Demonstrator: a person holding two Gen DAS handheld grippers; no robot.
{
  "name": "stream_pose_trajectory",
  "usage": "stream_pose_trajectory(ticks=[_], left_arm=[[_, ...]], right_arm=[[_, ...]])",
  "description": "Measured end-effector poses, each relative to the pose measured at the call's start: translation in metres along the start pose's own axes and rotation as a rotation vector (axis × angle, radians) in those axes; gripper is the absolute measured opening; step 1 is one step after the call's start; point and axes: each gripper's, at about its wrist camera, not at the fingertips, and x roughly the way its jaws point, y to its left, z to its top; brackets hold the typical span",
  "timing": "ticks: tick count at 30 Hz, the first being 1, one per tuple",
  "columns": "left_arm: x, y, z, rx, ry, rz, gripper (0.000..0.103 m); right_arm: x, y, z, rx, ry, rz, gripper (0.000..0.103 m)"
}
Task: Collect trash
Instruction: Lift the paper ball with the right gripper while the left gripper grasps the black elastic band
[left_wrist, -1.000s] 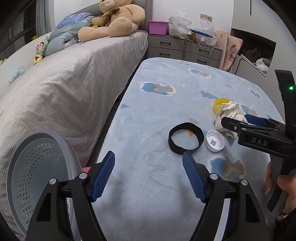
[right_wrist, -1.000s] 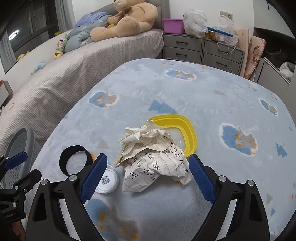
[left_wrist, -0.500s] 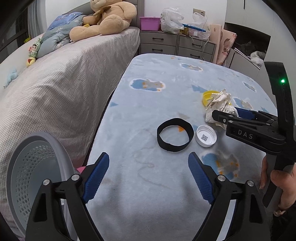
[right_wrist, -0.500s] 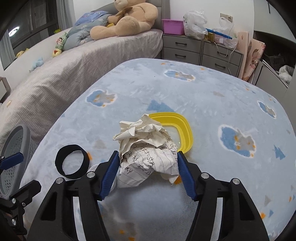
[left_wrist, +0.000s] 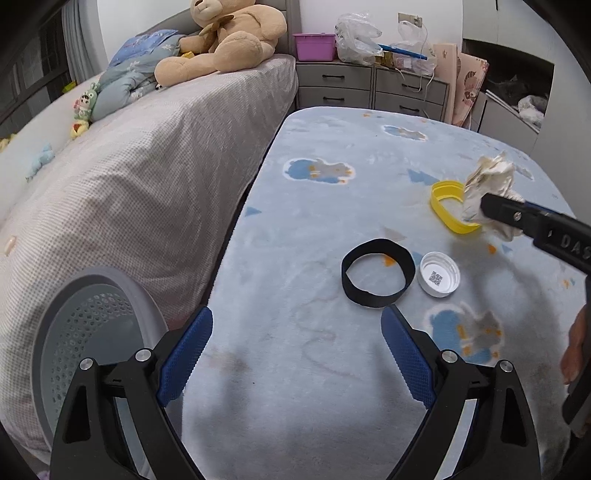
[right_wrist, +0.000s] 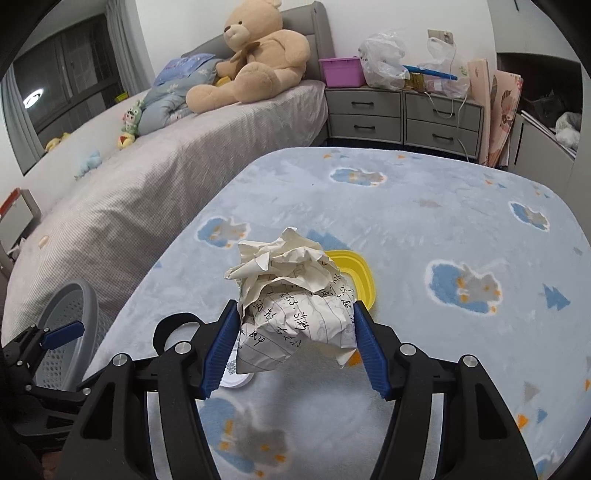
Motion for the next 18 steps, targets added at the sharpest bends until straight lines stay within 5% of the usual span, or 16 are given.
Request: stream_pose_trajectory(ticks=[18], left_arm=[[0.027, -0.024, 0.002, 0.027, 0.042, -0.100, 0.088]], right_arm=[[-0.017, -0.022, 0.004, 0.072, -0.041, 0.020, 0.060]])
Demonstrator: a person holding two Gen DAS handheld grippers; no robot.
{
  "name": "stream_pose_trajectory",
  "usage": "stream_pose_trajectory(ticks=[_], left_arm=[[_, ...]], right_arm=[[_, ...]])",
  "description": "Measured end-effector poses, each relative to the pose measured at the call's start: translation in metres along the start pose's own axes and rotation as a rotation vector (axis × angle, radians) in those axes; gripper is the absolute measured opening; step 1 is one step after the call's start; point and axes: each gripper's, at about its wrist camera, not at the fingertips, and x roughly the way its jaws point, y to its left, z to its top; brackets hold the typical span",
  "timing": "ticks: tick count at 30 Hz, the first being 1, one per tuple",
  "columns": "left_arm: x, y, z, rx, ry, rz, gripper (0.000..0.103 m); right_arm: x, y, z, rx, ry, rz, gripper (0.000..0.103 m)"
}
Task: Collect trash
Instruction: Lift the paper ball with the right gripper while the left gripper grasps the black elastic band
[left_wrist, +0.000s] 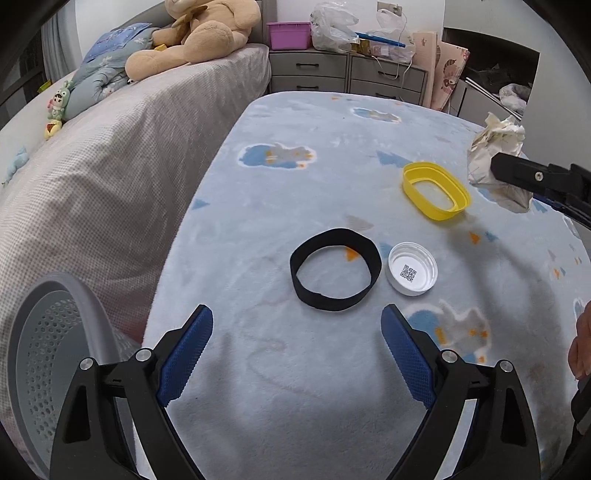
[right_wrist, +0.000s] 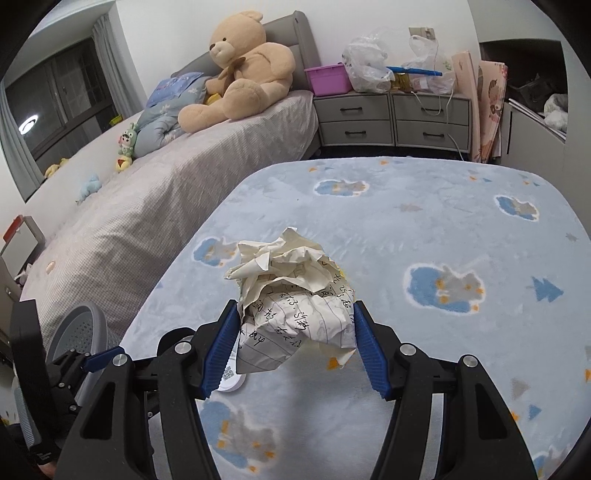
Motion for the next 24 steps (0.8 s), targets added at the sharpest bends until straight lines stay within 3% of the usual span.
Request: stream_pose_trajectory(ticks=[5, 24], left_arm=[[0.006, -0.006, 0.004, 0.006, -0.002, -0.036, 0.088], [0.038, -0.011, 0.021, -0.026, 0.008, -0.040, 0.087]], right_arm=[[-0.006, -0.004, 0.002, 0.010, -0.014, -0.001, 0.060], [-0.013, -0.005, 0.002, 0.011, -0.029, 0.012, 0.060]])
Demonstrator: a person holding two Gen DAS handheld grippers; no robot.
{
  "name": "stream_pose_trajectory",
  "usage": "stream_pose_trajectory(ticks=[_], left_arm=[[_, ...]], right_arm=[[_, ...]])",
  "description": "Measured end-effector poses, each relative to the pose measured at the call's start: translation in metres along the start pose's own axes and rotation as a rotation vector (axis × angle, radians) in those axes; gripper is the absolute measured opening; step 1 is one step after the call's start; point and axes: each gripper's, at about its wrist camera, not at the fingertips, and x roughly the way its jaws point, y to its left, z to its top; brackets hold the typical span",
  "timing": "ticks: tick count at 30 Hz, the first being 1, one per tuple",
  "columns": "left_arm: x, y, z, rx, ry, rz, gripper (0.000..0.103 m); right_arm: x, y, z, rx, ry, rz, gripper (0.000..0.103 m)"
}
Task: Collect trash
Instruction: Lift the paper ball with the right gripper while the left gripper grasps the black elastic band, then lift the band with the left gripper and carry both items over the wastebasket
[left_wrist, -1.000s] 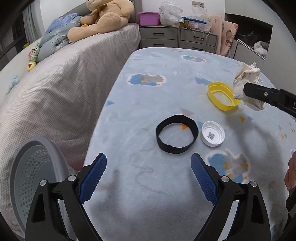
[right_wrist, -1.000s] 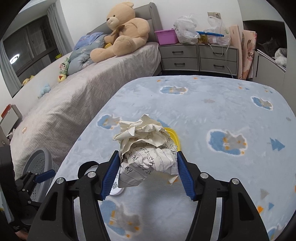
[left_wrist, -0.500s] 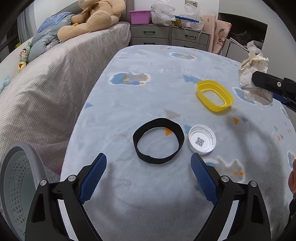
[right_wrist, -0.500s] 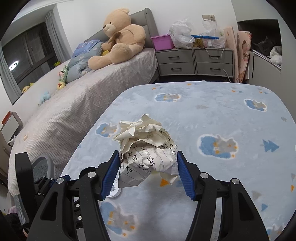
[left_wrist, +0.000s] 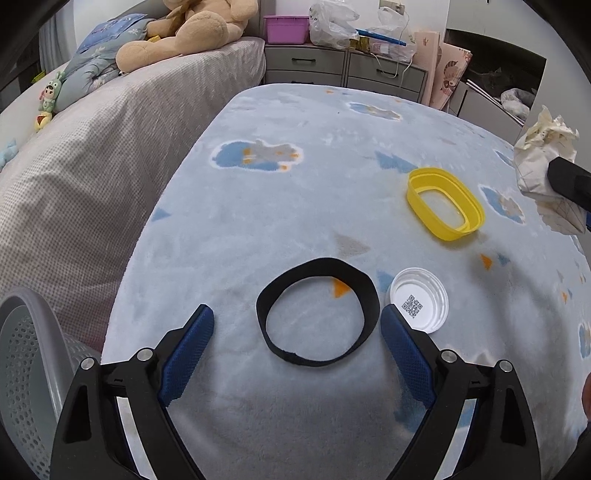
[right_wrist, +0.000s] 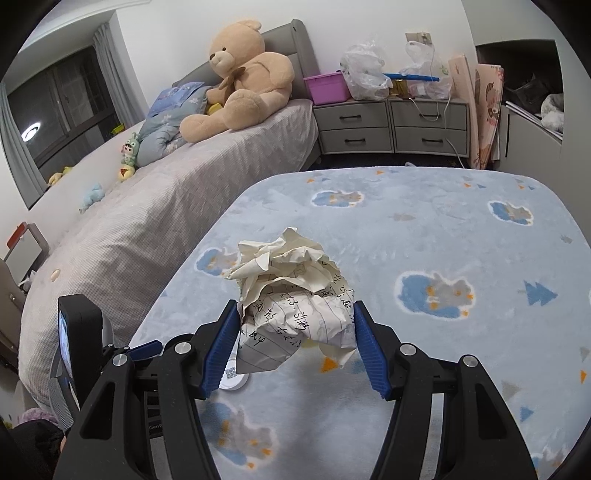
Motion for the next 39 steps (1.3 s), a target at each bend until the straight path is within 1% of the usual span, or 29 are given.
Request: stream_pose_trajectory(ticks=[3, 5, 8, 9, 10, 15, 19, 26, 31, 33, 39], left_arm=[[-0.001, 0.002, 0.001, -0.009, -0.010, -0.006, 0.076], [-0.003, 0.004, 0.000, -0.020, -0.019, -0.009, 0.071], [-0.007, 0.007, -0.003, -0.034, -0.030, -0.011, 0.055], [-0.009, 0.008, -0.004, -0.038, -0.031, -0.020, 0.046], [-0.010, 0.009, -0.004, -0.043, -0.028, -0.028, 0.042], [-0.020, 0.011, -0.009, -0.055, -0.038, -0.042, 0.038], [-0.033, 0.014, -0.013, -0.052, -0.048, -0.045, 0.038], [-0.070, 0.031, -0.024, -0.066, -0.087, -0.047, 0.038], [-0.103, 0.058, -0.034, -0.085, -0.120, -0.035, 0.037], [-0.117, 0.072, -0.038, -0.095, -0.137, -0.022, 0.038], [-0.149, 0.121, -0.055, -0.135, -0.176, 0.031, 0.038]], right_arm=[[0.000, 0.000, 0.000, -0.001, 0.001, 0.001, 0.060], [0.000, 0.000, 0.000, -0.003, 0.002, -0.001, 0.060], [-0.001, 0.001, 0.000, -0.002, 0.002, 0.001, 0.060], [-0.001, 0.001, 0.000, -0.003, 0.000, 0.000, 0.060], [0.000, 0.001, 0.000, -0.004, 0.001, -0.001, 0.060], [-0.002, 0.004, -0.001, -0.007, 0.002, 0.005, 0.060], [-0.004, 0.009, -0.002, -0.015, 0.001, 0.011, 0.060], [-0.009, 0.023, -0.010, -0.021, 0.006, 0.026, 0.060], [-0.012, 0.053, -0.019, -0.053, 0.015, 0.035, 0.060], [-0.012, 0.072, -0.024, -0.075, 0.024, 0.045, 0.060], [-0.005, 0.134, -0.050, -0.110, 0.070, 0.116, 0.060]])
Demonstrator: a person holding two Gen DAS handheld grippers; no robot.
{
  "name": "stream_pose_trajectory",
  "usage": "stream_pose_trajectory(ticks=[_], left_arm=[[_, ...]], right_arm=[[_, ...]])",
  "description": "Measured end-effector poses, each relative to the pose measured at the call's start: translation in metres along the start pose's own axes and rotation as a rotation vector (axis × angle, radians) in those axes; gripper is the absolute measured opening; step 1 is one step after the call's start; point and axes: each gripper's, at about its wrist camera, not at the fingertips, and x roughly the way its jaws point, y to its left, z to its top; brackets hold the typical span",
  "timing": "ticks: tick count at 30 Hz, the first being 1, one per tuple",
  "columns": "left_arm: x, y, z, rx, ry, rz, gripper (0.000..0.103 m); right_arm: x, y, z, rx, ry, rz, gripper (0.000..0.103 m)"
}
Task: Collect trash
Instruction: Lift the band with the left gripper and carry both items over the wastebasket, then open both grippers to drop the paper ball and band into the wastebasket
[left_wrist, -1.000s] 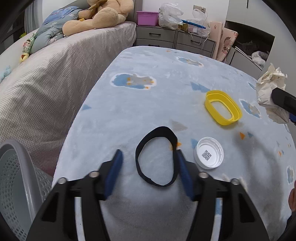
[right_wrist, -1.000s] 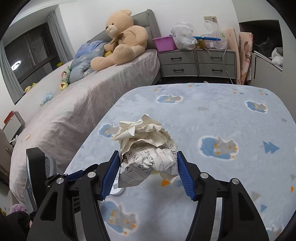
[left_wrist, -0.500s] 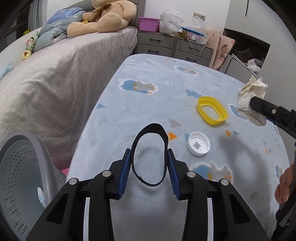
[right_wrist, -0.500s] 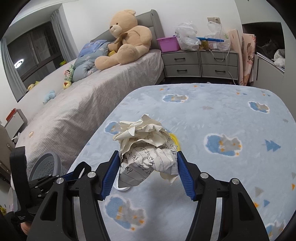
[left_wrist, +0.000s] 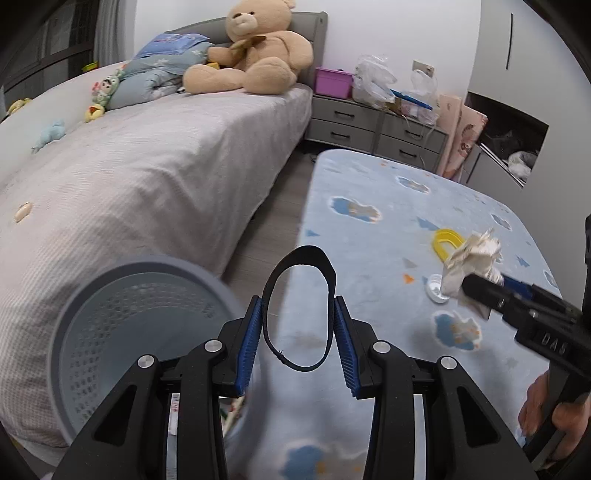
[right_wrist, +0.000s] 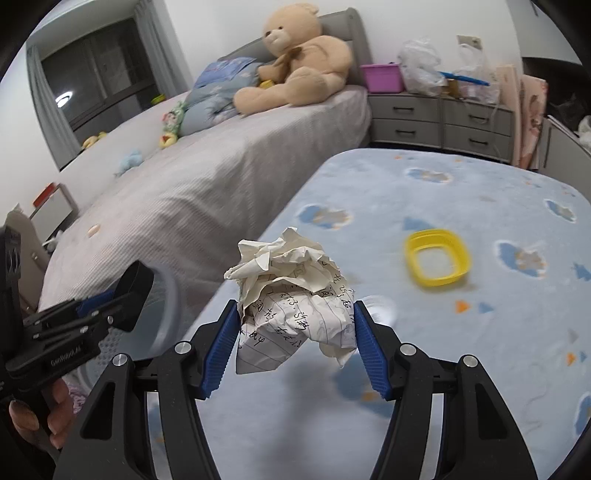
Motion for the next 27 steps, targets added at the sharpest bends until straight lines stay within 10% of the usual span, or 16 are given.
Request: stream_pose_trajectory(ticks=[15, 27], left_arm=[[-0.028, 0.136, -0.032, -0.144, 0.008, 0.135, 0.038], [-0.018, 0.173, -0.046, -0.196, 0.022, 0.130, 0.038]], right_arm=[[0.043, 0.155, -0.017, -0.158, 0.093, 0.167, 0.060], [0.066, 0.197, -0.030, -0.223, 0.139, 0.188, 0.061]])
